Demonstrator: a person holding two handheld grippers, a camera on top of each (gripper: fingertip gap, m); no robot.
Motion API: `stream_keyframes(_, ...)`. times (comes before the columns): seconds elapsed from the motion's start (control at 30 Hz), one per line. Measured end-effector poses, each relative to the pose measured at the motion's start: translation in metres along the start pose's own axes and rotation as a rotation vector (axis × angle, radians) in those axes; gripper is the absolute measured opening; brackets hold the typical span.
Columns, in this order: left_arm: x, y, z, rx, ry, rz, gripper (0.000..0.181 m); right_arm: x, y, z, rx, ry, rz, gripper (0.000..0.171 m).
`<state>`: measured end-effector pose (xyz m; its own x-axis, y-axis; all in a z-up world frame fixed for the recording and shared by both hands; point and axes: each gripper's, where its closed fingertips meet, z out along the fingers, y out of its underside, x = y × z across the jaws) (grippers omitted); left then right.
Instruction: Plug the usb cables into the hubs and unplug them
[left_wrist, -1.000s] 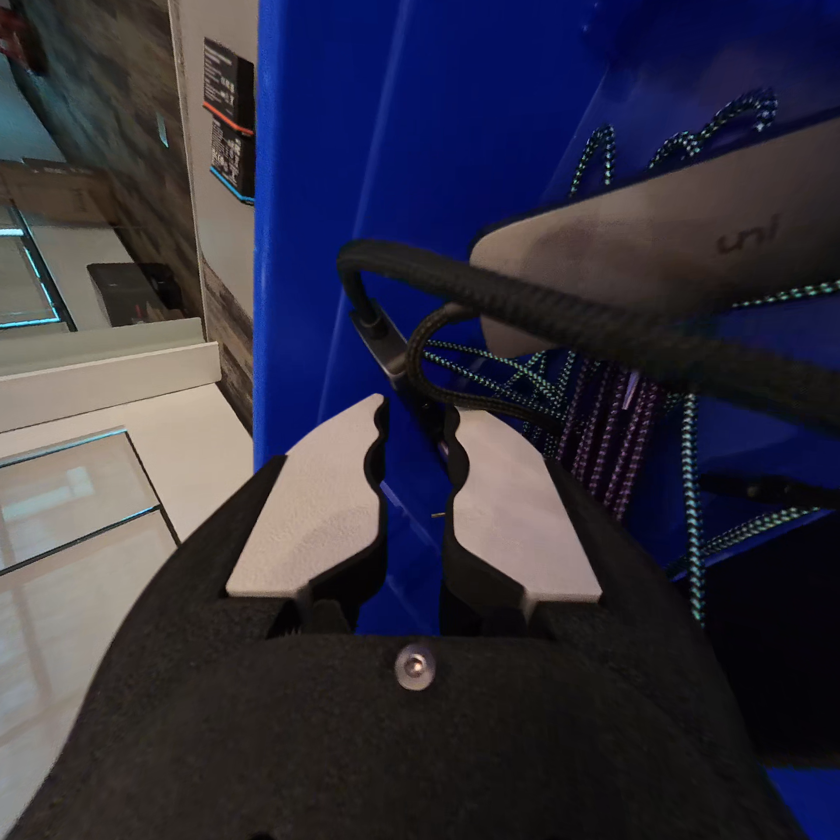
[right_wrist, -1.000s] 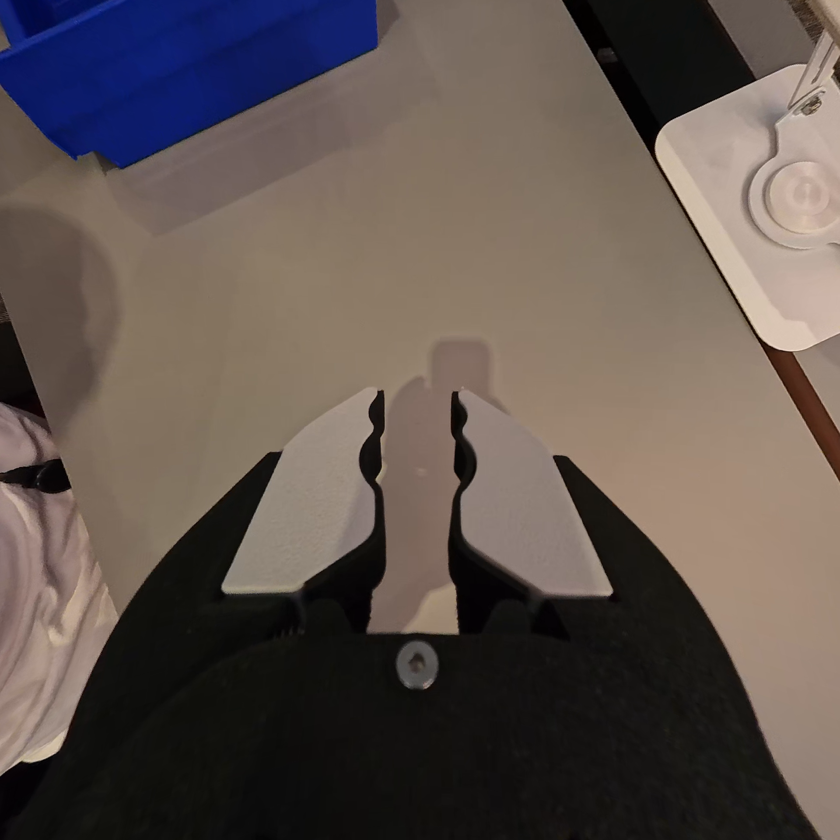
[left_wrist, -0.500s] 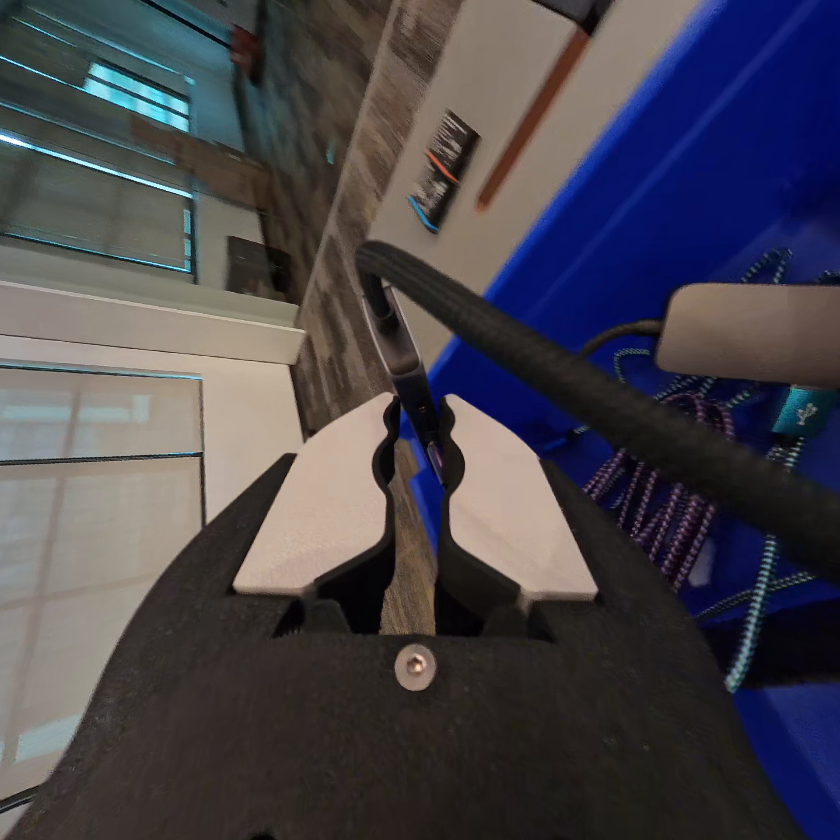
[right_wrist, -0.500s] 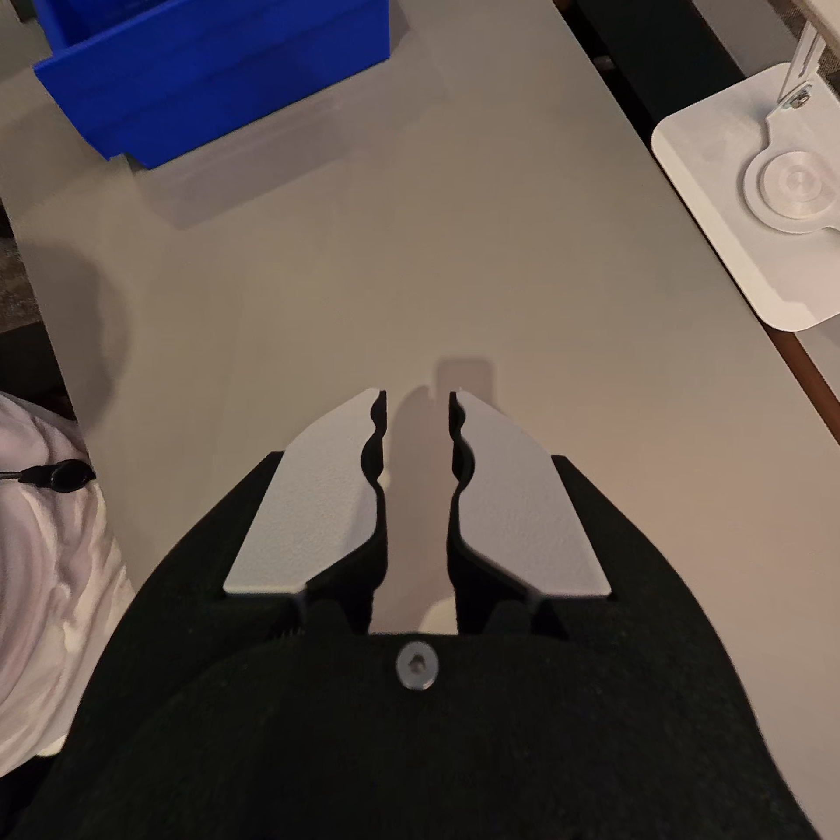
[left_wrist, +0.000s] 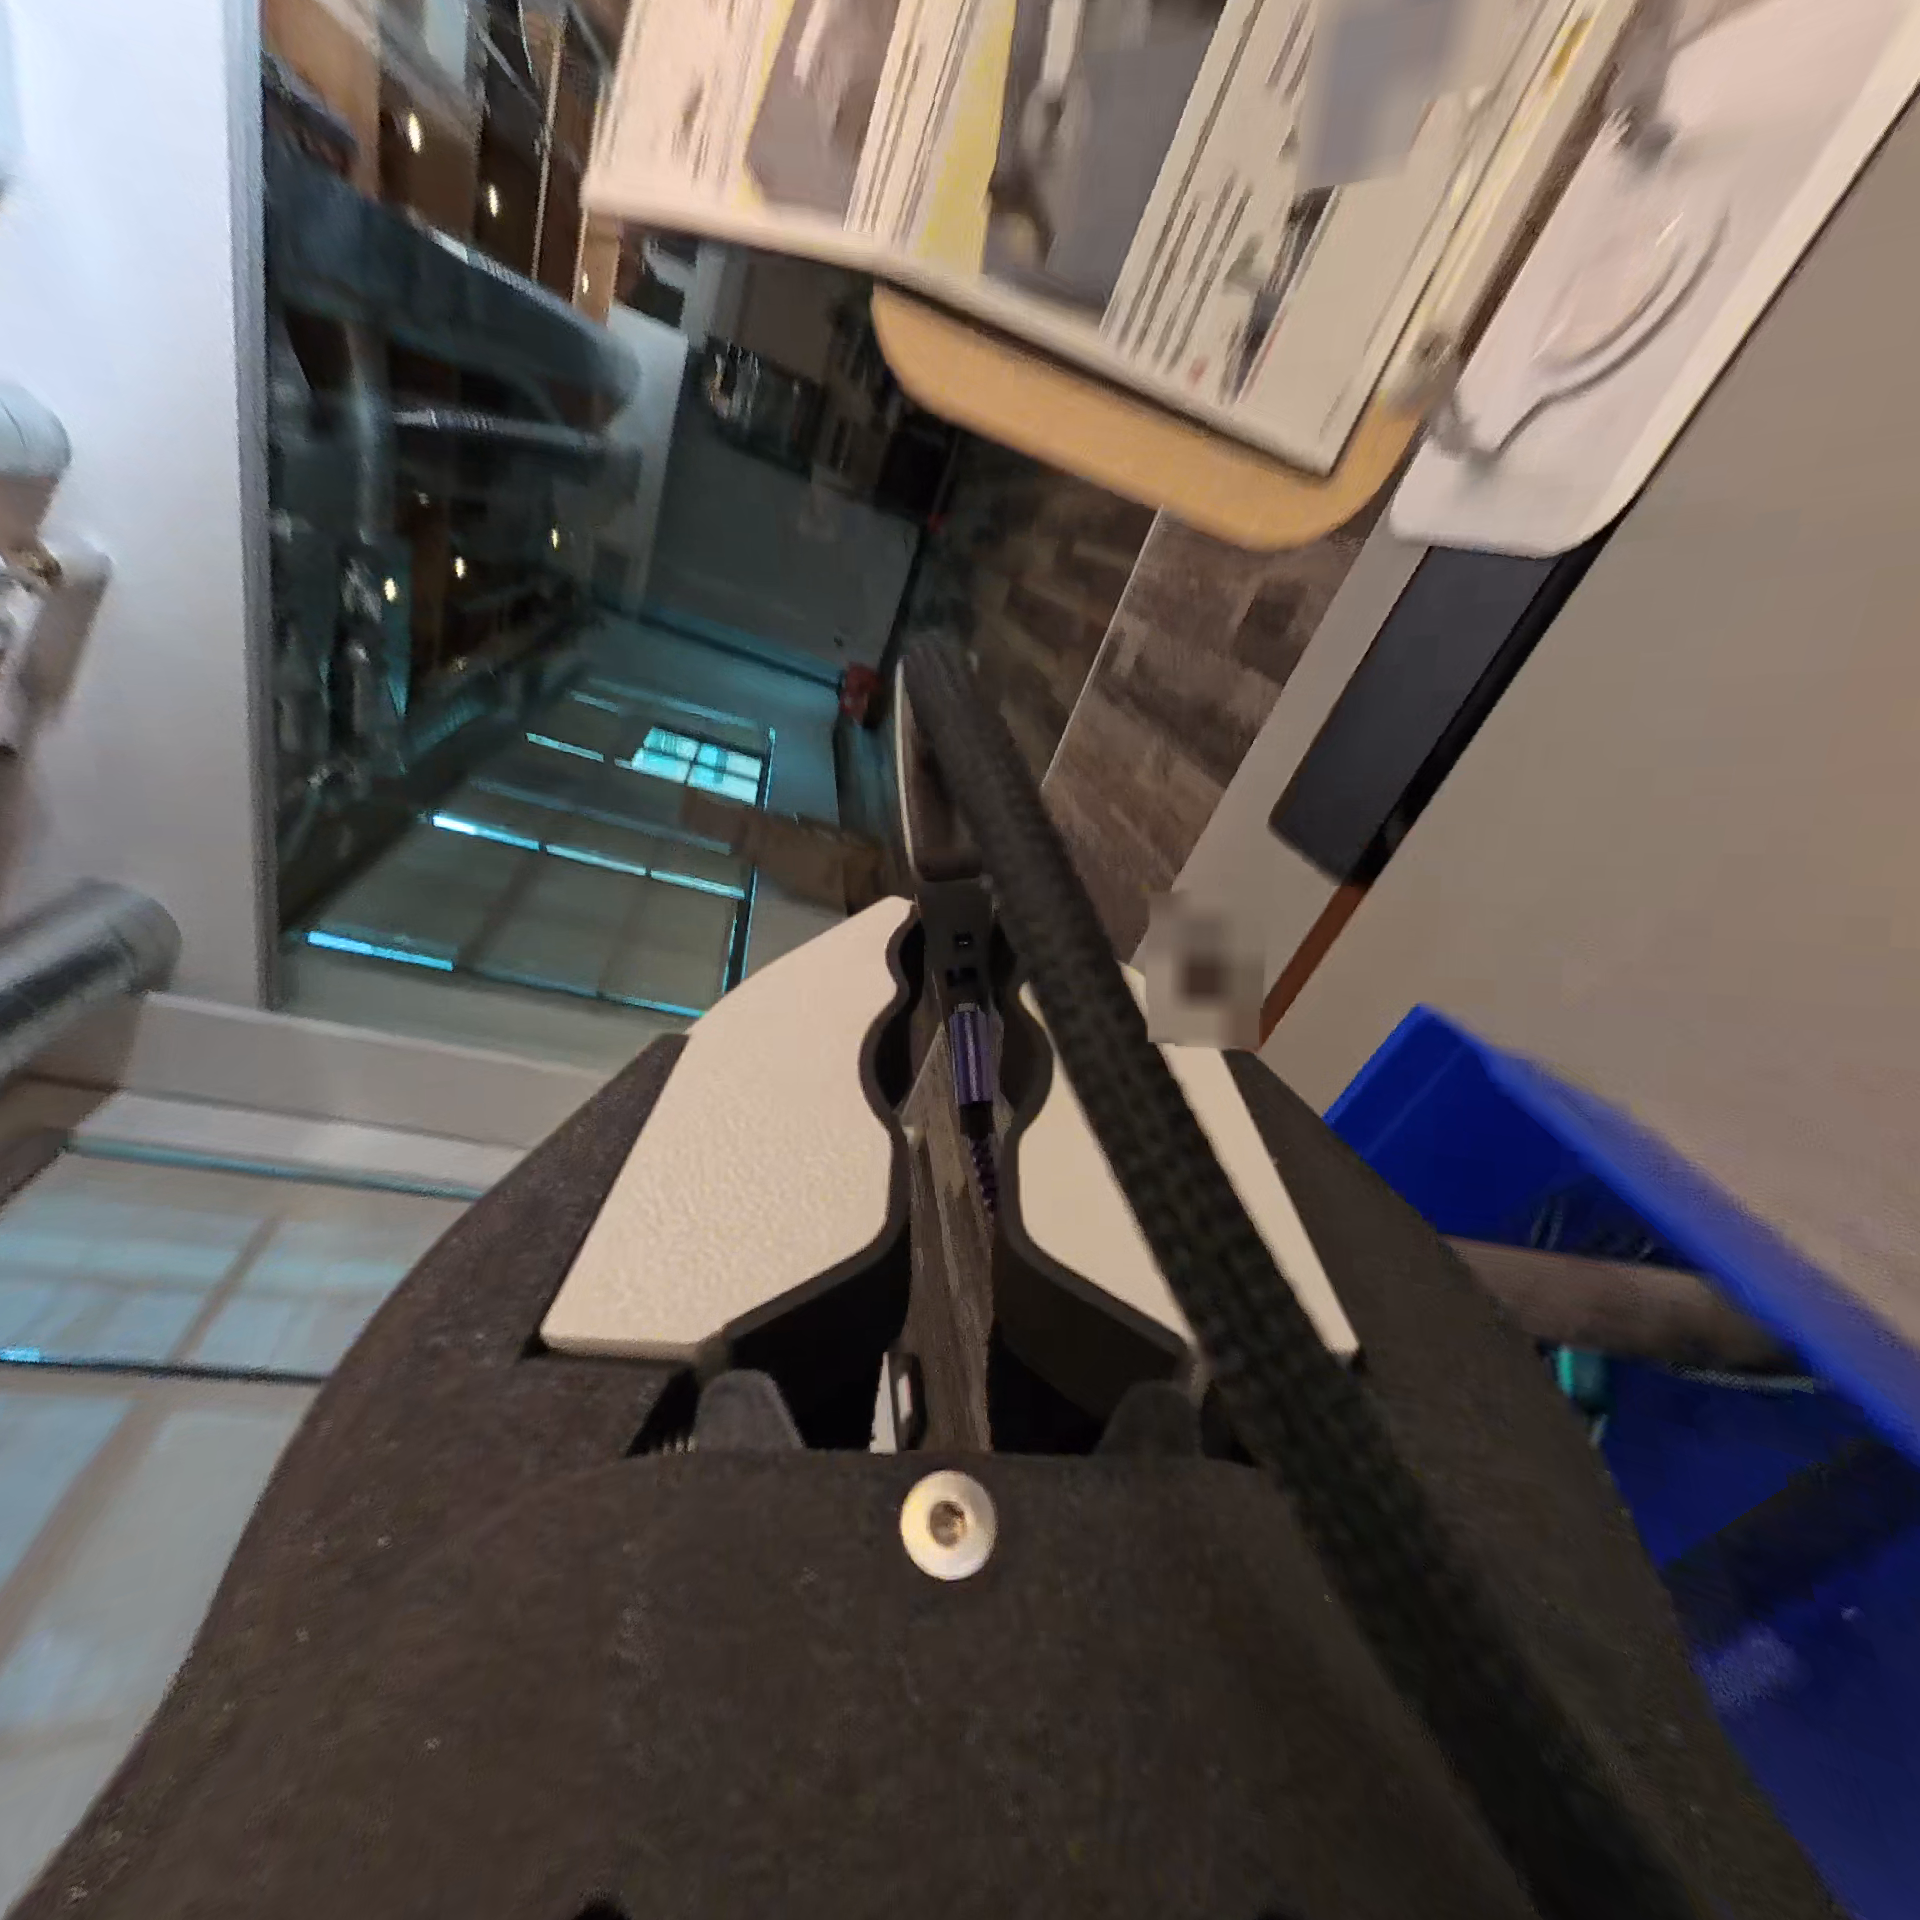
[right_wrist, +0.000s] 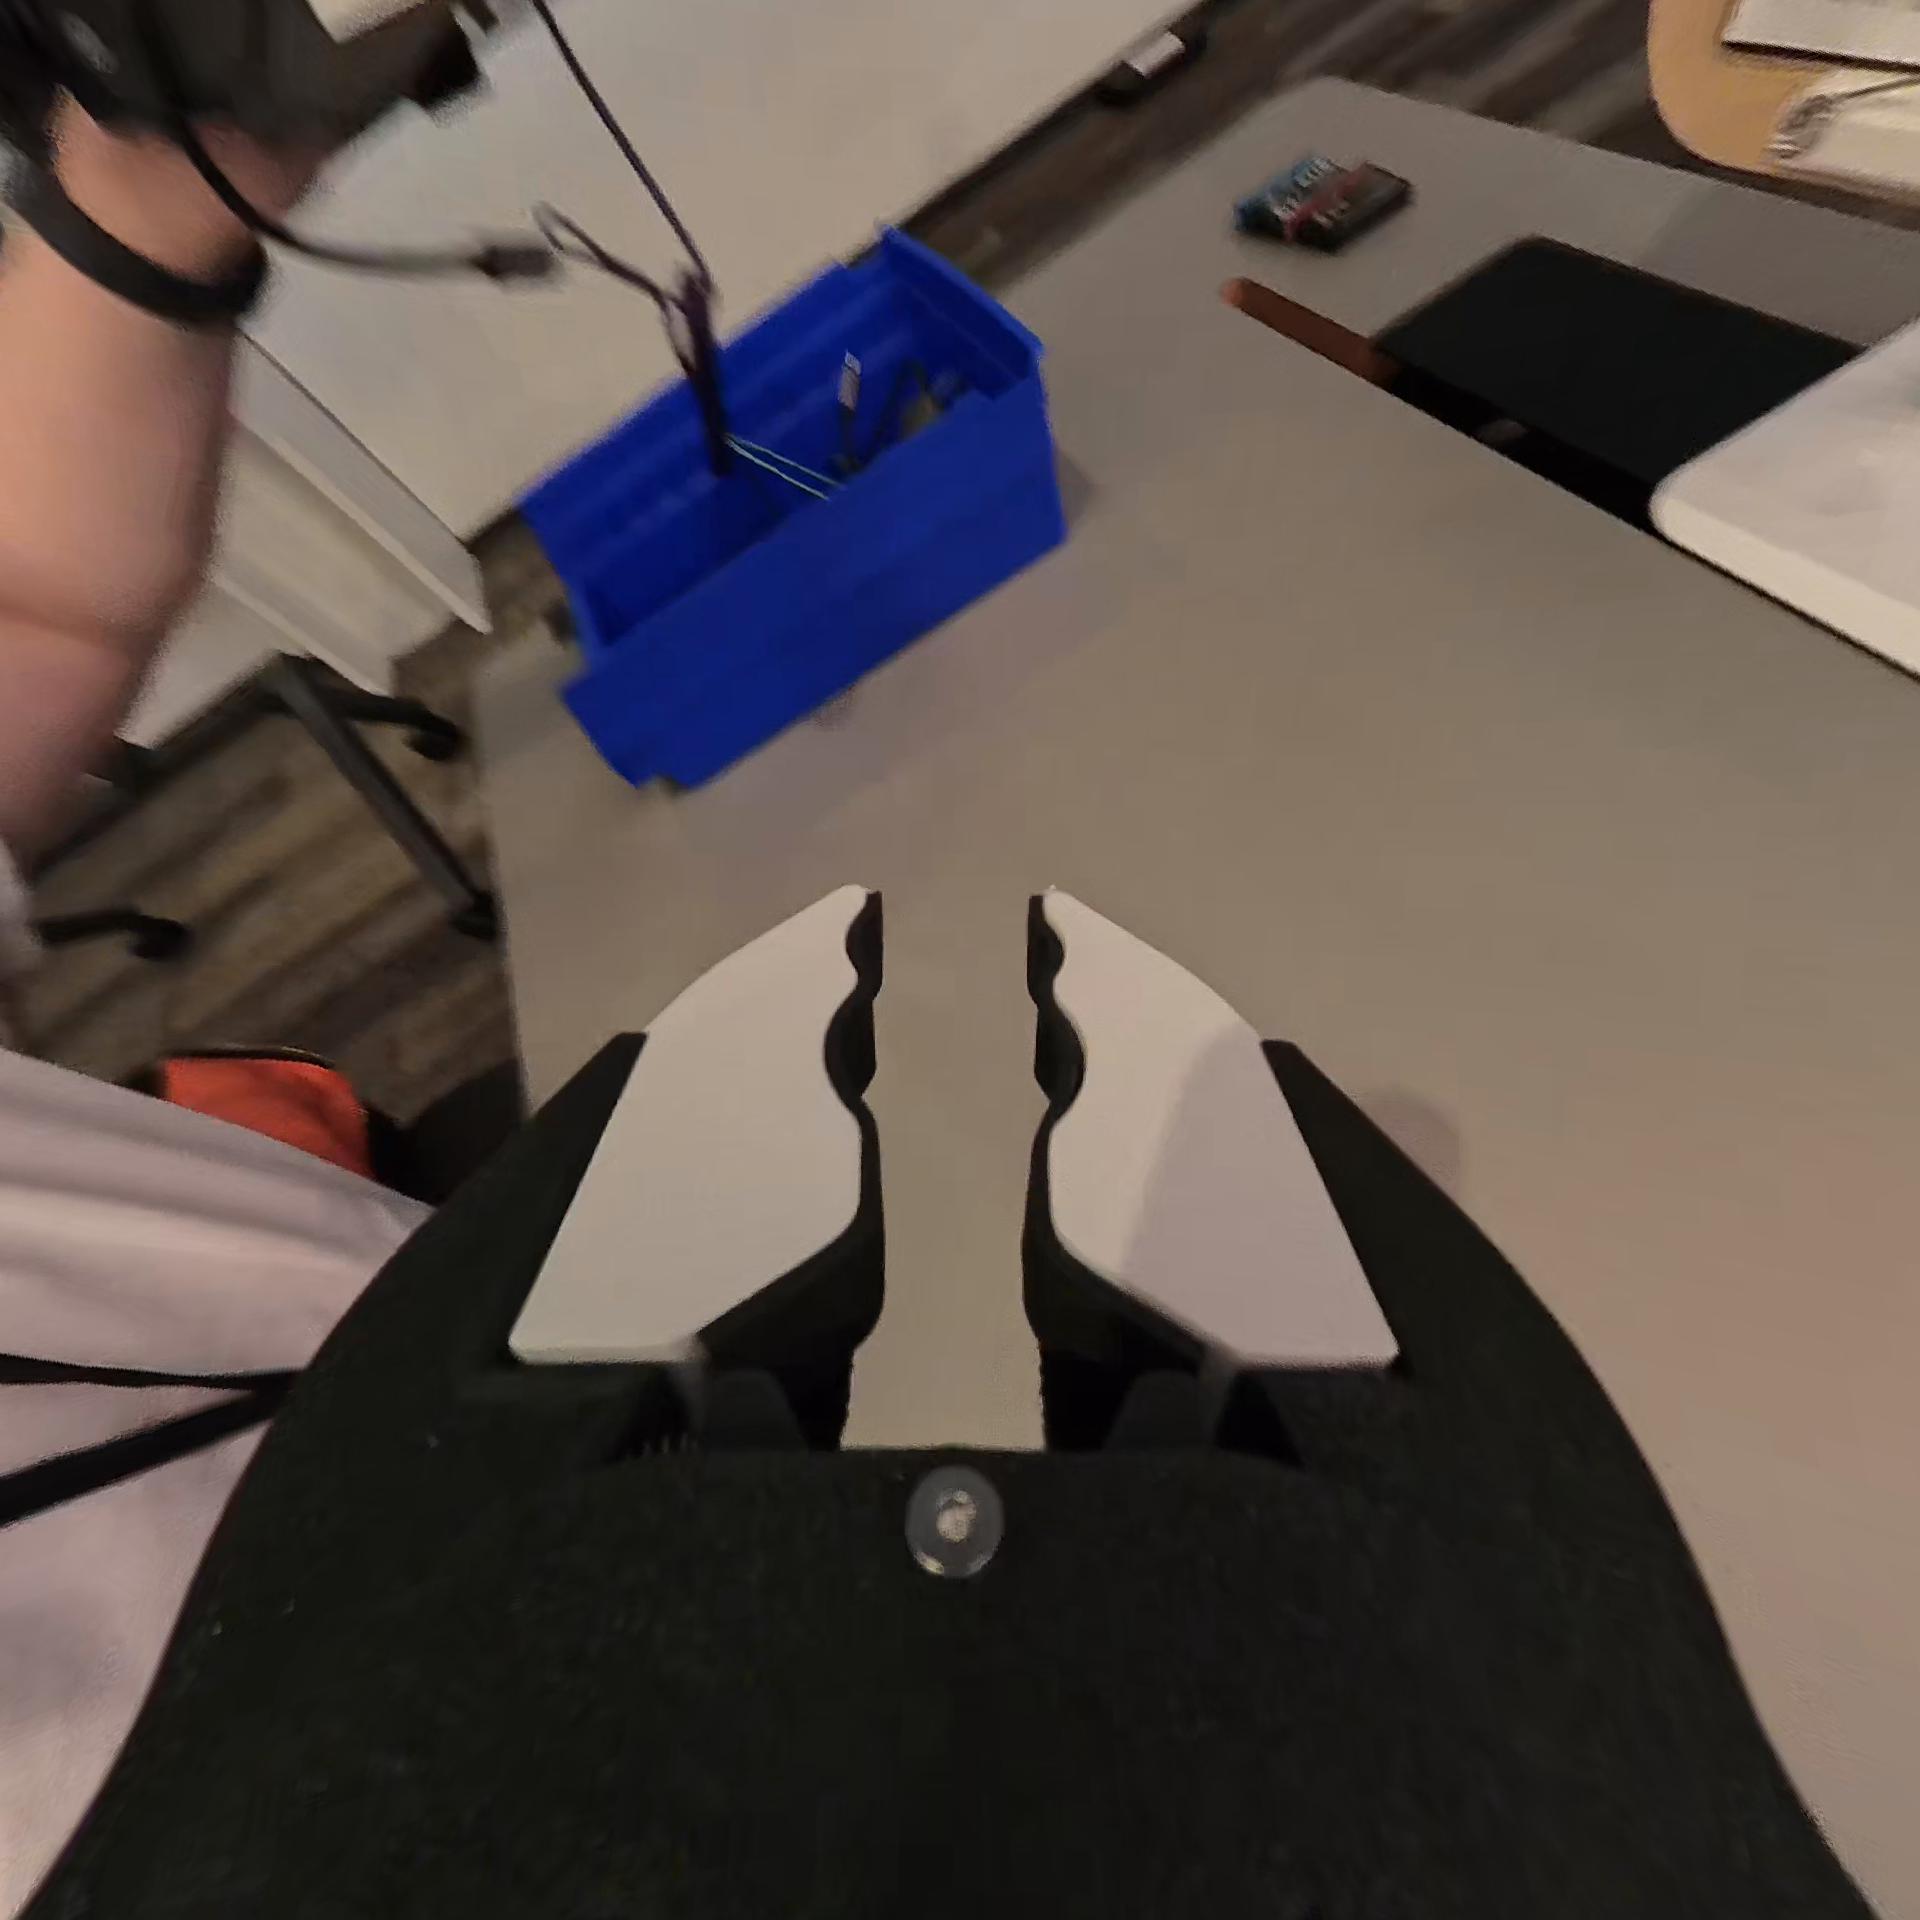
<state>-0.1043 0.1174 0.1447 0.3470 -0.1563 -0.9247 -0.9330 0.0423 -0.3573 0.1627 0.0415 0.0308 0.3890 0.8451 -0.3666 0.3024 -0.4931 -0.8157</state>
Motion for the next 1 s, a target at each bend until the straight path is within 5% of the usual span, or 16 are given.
stream_keyframes(0.27, 0.082, -0.159, -0.033, 0.262, -0.044, 0.19, 0.011, -0.031, -0.019, -0.025, 0.182, 0.015, -0.064, 0.046)
stream_keyframes(0.4, 0.129, -0.212, -0.035, 0.303, -0.009, 0.226, 0.011, -0.028, -0.029, -0.068, 0.301, 0.179, -0.147, 0.054)
stream_keyframes(0.57, 0.186, -0.253, -0.024, 0.323, 0.027, 0.307, 0.011, -0.02, -0.027, -0.112, 0.361, 0.299, -0.178, 0.061)
stream_keyframes(0.7, 0.217, -0.277, -0.014, 0.324, 0.065, 0.304, 0.011, 0.004, 0.003, -0.101, 0.183, 0.422, -0.193, 0.075)
stream_keyframes(1.0, 0.25, -0.291, 0.001, 0.269, 0.083, 0.371, 0.012, 0.034, 0.05, -0.079, -0.032, 0.435, -0.105, 0.061)
